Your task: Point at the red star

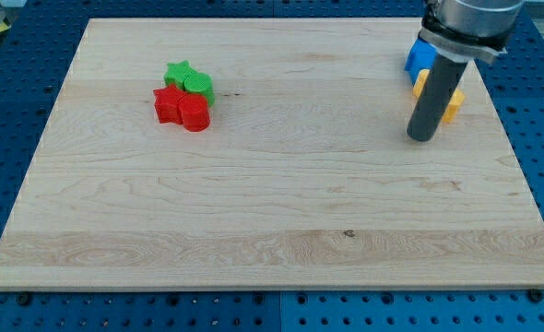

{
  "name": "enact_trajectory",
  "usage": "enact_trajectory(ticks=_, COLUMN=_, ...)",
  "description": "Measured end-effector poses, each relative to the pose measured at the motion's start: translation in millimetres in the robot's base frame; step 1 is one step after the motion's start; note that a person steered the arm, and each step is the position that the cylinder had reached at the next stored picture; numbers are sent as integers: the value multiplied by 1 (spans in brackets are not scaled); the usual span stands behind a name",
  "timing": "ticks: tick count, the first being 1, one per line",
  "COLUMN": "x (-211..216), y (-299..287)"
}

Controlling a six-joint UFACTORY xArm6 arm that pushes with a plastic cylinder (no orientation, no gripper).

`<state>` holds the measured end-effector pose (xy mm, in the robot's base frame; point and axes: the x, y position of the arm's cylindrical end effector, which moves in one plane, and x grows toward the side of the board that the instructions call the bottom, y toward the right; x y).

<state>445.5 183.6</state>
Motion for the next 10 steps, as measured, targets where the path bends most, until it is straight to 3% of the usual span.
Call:
enact_trajectory(ticks=2, x=35, y=5)
enact_trajectory(ticks=9, x=61, y=64)
enact_trajectory(ticks=10, x=84, y=10)
